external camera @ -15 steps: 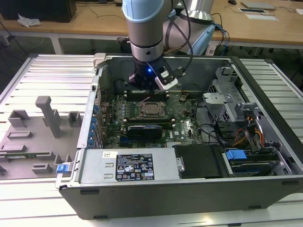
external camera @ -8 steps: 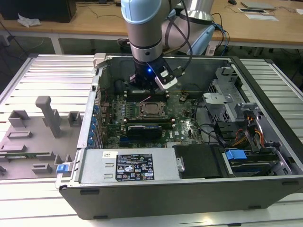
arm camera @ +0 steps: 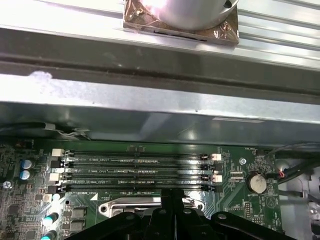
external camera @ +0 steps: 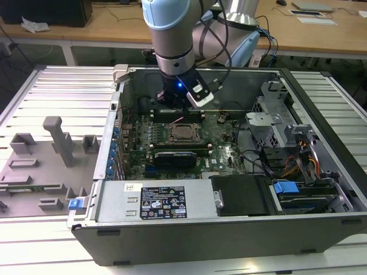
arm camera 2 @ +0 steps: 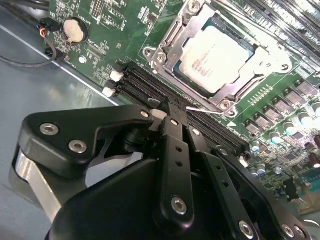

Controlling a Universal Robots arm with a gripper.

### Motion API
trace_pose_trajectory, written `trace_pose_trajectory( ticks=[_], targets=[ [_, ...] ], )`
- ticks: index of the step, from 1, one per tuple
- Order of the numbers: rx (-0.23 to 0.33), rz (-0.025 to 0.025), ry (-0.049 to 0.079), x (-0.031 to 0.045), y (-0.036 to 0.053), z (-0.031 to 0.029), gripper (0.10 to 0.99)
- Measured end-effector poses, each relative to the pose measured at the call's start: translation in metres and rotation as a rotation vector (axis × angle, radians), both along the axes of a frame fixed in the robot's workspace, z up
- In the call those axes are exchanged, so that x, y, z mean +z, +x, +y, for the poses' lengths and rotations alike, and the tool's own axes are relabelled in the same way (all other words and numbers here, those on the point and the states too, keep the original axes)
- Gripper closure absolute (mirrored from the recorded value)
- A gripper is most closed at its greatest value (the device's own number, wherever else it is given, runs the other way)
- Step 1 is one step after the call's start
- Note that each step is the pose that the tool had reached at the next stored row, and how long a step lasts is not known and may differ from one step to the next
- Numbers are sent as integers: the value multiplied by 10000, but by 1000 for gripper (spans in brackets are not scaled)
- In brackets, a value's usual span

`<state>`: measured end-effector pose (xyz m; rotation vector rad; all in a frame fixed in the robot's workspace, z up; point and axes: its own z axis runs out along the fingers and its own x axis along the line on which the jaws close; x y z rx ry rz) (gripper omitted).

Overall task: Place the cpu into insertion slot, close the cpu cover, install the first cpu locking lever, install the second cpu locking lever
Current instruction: 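Install the first cpu locking lever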

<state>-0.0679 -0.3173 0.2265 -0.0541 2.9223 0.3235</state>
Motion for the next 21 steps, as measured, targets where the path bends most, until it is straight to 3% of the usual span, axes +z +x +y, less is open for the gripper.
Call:
trace_pose_trajectory(
  ticks=[3, 5, 8, 11, 21],
  targets=[
    [0, -3, -5, -1, 0, 0, 980],
    [-1, -81, -66, -10, -11, 1, 980],
    [-3, -136, -192, -27, -22, 15, 980],
    [-4, -135, -292, -38, -23, 75, 980],
    [-18, -136, -421, -42, -22, 185, 980]
  ],
)
